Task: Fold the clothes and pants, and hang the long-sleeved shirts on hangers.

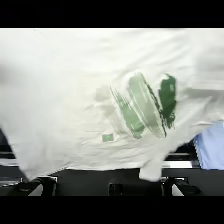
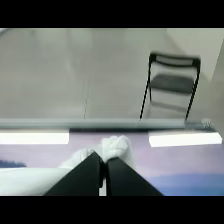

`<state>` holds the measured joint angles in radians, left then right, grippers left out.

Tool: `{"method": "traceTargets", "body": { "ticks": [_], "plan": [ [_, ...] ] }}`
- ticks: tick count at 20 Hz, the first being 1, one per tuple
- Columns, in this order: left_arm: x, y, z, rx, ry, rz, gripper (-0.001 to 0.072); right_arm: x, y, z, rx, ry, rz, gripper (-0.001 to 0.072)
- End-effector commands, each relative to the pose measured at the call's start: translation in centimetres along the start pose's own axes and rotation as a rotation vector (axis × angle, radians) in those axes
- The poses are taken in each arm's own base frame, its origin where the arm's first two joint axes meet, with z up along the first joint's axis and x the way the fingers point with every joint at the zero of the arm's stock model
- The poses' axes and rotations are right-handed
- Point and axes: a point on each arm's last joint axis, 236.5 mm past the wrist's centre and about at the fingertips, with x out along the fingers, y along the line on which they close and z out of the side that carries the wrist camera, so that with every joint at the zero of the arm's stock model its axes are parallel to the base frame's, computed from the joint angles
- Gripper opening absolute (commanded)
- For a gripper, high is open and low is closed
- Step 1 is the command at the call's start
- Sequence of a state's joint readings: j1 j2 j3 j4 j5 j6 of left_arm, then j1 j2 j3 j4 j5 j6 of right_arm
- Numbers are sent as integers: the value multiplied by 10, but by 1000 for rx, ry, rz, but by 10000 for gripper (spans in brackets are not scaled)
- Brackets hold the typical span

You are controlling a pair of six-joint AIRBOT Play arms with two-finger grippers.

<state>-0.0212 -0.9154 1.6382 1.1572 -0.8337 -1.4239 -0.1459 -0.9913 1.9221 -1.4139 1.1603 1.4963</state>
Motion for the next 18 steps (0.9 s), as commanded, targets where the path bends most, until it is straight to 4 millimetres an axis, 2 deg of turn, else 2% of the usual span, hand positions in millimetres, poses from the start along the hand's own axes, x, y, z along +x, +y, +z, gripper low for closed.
{"method": "traceTargets", "body": {
  "ticks": [1, 2, 3, 5, 7, 9, 11, 12, 13, 14, 15, 16, 17, 18],
  "plan": [
    [94, 58, -158, -107, 333, 74, 24, 140, -11, -149, 101, 465, 32, 39],
    [116, 73, -205, -143, 409, 96, 24, 179, -11, -198, 175, 583, 38, 39],
    [137, 87, -253, -206, 485, 118, 24, 209, -9, -243, 254, 684, 40, 40],
    [164, 101, -337, -357, 634, 152, 25, 252, 6, -326, 441, 866, 54, 40],
    [179, 96, -397, -531, 734, 148, 26, 273, 25, -383, 627, 996, 65, 40],
    [182, 79, -437, -694, 827, 114, 26, 279, 44, -415, 719, 1086, 111, 39],
    [171, 62, -460, -765, 933, 76, 31, 277, 47, -432, 733, 1137, 117, 40],
    [162, 60, -464, -762, 977, 64, 120, 276, 43, -431, 707, 1131, 128, 62],
    [150, 60, -463, -773, 1023, 49, 420, 274, 35, -423, 677, 1116, 149, 227],
    [131, 61, -460, -789, 1102, 23, 720, 267, 23, -411, 644, 1103, 168, 433],
    [107, 67, -457, -795, 1195, 4, 708, 254, 5, -400, 612, 1100, 177, 577],
    [78, 73, -454, -808, 1290, -7, 708, 234, -22, -392, 605, 1123, 152, 577],
    [46, 74, -450, -823, 1393, -22, 705, 206, -50, -392, 614, 1185, 108, 563],
    [18, 72, -448, -821, 1472, -27, 682, 175, -69, -396, 635, 1267, 76, 559]
  ]
}}
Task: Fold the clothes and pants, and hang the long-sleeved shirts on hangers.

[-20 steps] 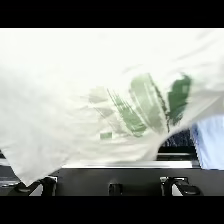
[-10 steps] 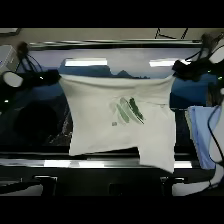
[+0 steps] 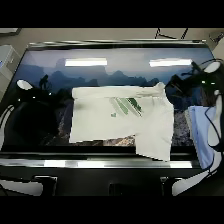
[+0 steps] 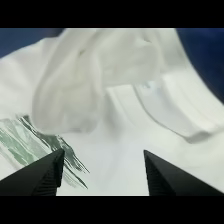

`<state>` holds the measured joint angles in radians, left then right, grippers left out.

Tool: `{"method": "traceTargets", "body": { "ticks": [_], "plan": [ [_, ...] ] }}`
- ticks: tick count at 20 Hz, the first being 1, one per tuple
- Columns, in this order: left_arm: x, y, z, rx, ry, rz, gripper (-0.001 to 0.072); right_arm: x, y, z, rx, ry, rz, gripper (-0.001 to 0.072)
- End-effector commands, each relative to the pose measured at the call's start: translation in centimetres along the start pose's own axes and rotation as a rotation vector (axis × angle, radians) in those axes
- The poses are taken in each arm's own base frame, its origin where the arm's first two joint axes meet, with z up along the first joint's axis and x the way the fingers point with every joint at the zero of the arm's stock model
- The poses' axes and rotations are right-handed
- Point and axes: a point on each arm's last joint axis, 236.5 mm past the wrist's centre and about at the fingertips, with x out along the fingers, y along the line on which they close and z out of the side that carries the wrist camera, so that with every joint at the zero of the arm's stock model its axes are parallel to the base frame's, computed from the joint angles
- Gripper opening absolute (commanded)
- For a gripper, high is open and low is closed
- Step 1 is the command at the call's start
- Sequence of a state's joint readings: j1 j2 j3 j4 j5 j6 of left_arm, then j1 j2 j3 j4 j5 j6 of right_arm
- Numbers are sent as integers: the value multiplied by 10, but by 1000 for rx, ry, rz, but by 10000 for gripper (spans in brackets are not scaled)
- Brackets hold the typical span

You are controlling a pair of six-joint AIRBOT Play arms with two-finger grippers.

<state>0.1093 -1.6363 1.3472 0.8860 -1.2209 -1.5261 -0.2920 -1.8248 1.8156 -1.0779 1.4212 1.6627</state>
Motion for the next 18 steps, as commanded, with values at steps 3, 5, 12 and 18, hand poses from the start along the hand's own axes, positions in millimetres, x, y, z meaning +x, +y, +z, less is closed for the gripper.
{"method": "traceTargets", "body": {
  "ticks": [3, 5, 12, 18],
  "plan": [
    [-32, 63, -120, -56, 302, 150, 581, -74, -102, -88, 120, 243, -130, 557],
    [-14, 76, -154, -68, 303, 132, 579, -76, -123, -115, 171, 233, -160, 556],
    [27, 82, -181, -111, 279, 23, 472, -55, -131, -159, 193, 254, -142, 531],
    [54, 77, -178, -127, 271, 25, 307, -52, -131, -160, 179, 258, -137, 531]
  ]
}}
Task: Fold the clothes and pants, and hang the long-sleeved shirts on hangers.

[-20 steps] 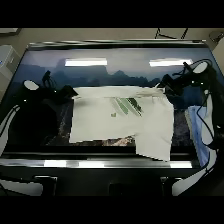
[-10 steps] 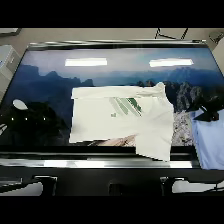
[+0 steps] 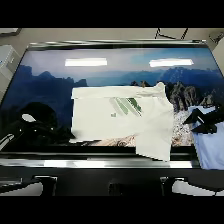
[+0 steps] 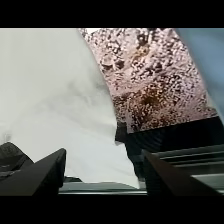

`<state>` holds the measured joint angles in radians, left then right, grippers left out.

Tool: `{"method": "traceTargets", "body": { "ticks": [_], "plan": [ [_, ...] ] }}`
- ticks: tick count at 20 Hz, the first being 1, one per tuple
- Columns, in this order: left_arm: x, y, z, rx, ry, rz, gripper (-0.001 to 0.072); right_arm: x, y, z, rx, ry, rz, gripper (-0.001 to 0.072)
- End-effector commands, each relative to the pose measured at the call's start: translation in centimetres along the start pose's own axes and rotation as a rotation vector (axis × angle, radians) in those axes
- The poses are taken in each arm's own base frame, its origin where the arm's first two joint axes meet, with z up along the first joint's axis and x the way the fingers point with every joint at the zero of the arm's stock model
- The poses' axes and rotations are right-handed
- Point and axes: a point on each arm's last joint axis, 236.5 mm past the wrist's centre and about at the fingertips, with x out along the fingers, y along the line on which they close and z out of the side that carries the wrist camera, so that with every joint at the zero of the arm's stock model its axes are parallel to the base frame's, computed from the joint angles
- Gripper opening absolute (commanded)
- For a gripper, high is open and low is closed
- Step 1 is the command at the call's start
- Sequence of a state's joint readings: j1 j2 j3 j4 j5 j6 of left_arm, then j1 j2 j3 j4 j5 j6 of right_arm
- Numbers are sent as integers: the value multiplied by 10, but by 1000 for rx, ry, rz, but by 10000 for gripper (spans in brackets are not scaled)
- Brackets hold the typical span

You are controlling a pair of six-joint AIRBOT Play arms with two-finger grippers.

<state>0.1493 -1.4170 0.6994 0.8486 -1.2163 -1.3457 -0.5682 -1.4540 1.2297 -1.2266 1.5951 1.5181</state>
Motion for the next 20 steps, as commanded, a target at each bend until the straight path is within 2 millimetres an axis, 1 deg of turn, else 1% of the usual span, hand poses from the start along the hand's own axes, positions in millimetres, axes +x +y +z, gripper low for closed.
{"method": "traceTargets", "body": {
  "ticks": [1, 2, 3, 4, 5, 7, 8, 9, 13, 15, 16, 17, 18, 19, 20],
  "plan": [
    [16, -2, 8, 4, -27, 16, 256, 9, -3, -5, -4, 15, -1, 531],
    [17, -3, 6, 12, -22, 18, 102, 17, -7, -7, 5, 24, -5, 532],
    [17, -4, 6, 16, -22, 18, 47, 28, -11, -10, 17, 31, -6, 532],
    [16, -5, 7, 26, -28, 17, 25, 39, -14, -11, 20, 32, -3, 532],
    [13, -6, 7, 29, -36, 15, 25, 49, -14, -11, 9, 27, 14, 531],
    [8, -10, 9, 42, -56, 13, 24, 64, -7, -7, -22, -6, 67, 531],
    [5, -13, 9, 52, -67, 11, 24, 69, -3, -3, -27, -25, 92, 529],
    [2, -16, 9, 62, -78, 9, 24, 75, 2, -1, -32, -29, 120, 488],
    [-10, -26, 10, 97, -123, 3, 24, 94, 20, 9, -13, -9, 242, 474],
    [-15, -29, 10, 110, -140, 0, 24, 102, 27, 13, -3, -5, 266, 471],
    [-17, -31, 10, 112, -147, -1, 24, 107, 32, 13, -21, -2, 254, 411],
    [-18, -32, 10, 117, -153, -2, 24, 111, 39, 13, -29, -4, 244, 276],
    [-21, -34, 12, 123, -163, -3, 24, 112, 47, 12, -31, 5, 238, 71],
    [-27, -38, 17, 133, -182, -6, 23, 109, 55, 12, -46, 11, 239, 38],
    [-37, -45, 25, 149, -215, -12, 23, 97, 63, 14, -80, 17, 244, 37]
  ]
}}
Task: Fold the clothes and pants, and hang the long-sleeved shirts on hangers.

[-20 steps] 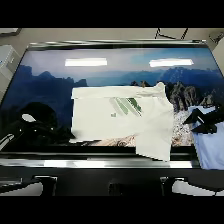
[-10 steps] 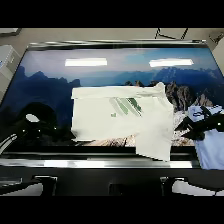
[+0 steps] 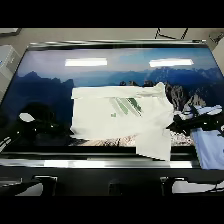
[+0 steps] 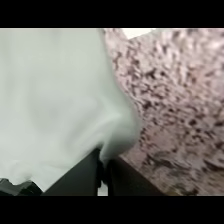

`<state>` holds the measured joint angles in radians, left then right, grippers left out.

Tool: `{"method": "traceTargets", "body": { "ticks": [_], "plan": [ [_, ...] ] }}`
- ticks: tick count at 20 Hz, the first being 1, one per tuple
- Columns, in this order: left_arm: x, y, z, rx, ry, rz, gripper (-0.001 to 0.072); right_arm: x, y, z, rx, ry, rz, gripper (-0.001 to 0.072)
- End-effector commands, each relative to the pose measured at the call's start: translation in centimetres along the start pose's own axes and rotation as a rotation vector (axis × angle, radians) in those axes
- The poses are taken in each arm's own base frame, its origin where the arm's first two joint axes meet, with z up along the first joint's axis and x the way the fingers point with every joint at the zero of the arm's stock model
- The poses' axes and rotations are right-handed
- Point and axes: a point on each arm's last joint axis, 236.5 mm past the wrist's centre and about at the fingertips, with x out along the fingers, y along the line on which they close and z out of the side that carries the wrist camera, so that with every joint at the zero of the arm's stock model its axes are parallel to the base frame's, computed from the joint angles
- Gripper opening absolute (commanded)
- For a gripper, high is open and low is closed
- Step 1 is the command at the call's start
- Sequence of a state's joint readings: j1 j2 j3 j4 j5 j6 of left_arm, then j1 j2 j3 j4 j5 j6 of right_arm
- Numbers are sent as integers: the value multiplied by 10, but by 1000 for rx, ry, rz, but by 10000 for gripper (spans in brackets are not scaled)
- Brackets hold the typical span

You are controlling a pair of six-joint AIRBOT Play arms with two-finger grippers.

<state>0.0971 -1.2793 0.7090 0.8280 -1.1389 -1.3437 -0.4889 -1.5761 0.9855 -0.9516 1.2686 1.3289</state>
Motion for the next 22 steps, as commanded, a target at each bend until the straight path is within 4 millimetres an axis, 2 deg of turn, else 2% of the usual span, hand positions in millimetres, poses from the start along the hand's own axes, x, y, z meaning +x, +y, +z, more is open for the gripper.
{"method": "traceTargets", "body": {
  "ticks": [1, 2, 3, 4, 5, 6, 7, 8, 9, 10, 11, 12, 13, 15, 17, 20, 22],
  "plan": [
    [-29, -19, 31, 57, -108, -14, 22, -17, 36, 7, -62, 15, 35, 37],
    [-53, -35, 52, 106, -189, -20, 22, -42, 54, 17, -122, -15, 39, 37],
    [-85, -56, 74, 166, -287, -24, 22, -76, 78, 30, -200, -87, 40, 37],
    [-126, -83, 96, 240, -414, -28, 22, -116, 106, 44, -286, -193, 35, 37],
    [-182, -120, 117, 347, -582, -32, 22, -164, 138, 56, -380, -334, 26, 37],
    [-242, -159, 127, 447, -754, -37, 22, -226, 179, 60, -489, -521, 15, 37],
    [-311, -204, 125, 546, -943, -48, 23, -288, 219, 53, -593, -709, 1, 37],
    [-373, -240, 111, 629, -1110, -53, 23, -358, 259, 32, -707, -929, -26, 37],
    [-429, -273, 86, 709, -1266, -52, 24, -417, 291, -1, -798, -1126, -51, 37],
    [-472, -297, 56, 776, -1387, -36, 24, -467, 316, -46, -865, -1307, -70, 37],
    [-498, -314, 28, 825, -1461, -39, 24, -502, 329, -91, -901, -1451, -85, 37],
    [-516, -327, -1, 866, -1521, -50, 24, -520, 333, -129, -923, -1541, -102, 37],
    [-527, -335, -24, 893, -1559, -57, 24, -528, 334, -165, -939, -1591, -121, 37],
    [-539, -343, -64, 932, -1614, -67, 24, -532, 332, -218, -963, -1645, -143, 37],
    [-552, -349, -96, 960, -1677, -78, 24, -545, 329, -259, -951, -1739, -149, 37],
    [-575, -355, -131, 973, -1789, -105, 23, -567, 327, -297, -921, -1874, -134, 38],
    [-576, -355, -134, 956, -1792, -132, 23, -571, 328, -303, -911, -1896, -117, 38]
  ]
}}
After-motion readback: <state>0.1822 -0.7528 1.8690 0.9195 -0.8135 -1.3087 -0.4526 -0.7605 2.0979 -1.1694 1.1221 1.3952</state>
